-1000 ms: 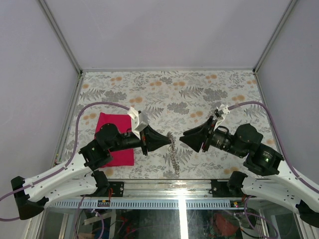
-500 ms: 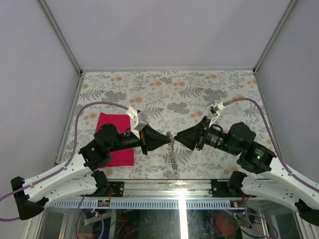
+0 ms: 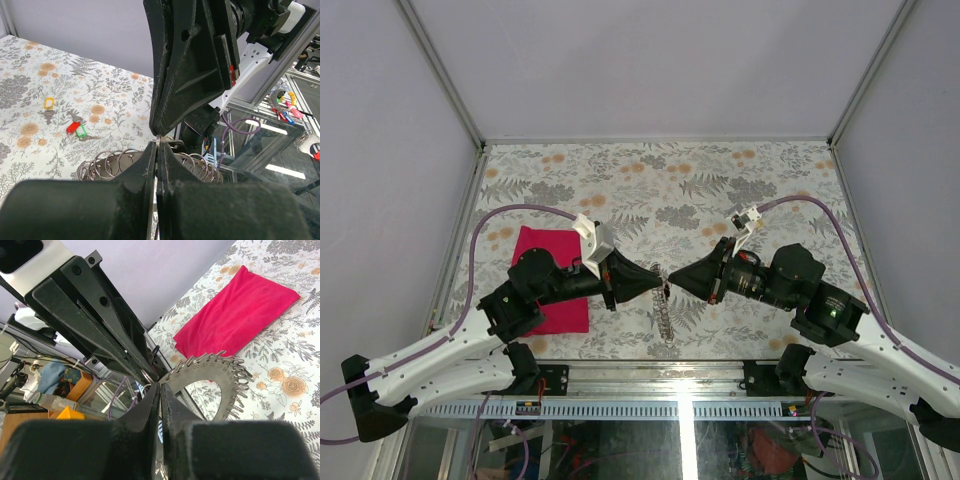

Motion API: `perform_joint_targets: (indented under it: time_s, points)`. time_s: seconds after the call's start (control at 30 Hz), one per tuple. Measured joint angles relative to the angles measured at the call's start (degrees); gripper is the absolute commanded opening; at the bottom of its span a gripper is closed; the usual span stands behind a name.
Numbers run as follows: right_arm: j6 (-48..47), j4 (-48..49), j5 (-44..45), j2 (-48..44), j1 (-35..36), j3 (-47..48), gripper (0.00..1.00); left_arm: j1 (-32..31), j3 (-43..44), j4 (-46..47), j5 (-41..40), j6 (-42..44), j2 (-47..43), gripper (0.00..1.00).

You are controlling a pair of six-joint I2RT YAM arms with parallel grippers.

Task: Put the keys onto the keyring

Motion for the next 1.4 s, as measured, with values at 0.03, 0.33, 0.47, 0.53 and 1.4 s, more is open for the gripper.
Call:
perform_joint_targets:
  time_s: [0.03, 0.33, 0.47, 0.53, 1.4]
  points:
    - [-0.04, 0.0, -0.13, 0.0, 0.0, 0.0, 0.01, 0.0, 0.0, 0.0, -0.07, 0.0, -0.04, 0.0]
    - [-0.09, -0.79, -0.13, 0.0, 0.0, 0.0, 0.0, 0.0, 0.0, 0.0, -0.5, 0.0, -0.2, 0.0]
    - [-0.28, -1.46, -0.11, 0.02, 0.0, 0.0, 0.0, 0.0, 0.0, 0.0, -0.55, 0.02, -0.33, 0.0]
    - [-0.48, -1.64, -0.11, 0.02, 0.0, 0.0, 0.0, 0.0, 0.0, 0.0, -0.55, 0.02, -0.46, 0.0]
    - [2.64, 2.29, -0.9, -0.17, 0.0, -3.02, 0.47, 0.0, 0.0, -0.07, -0.59, 0.02, -0.59, 0.0]
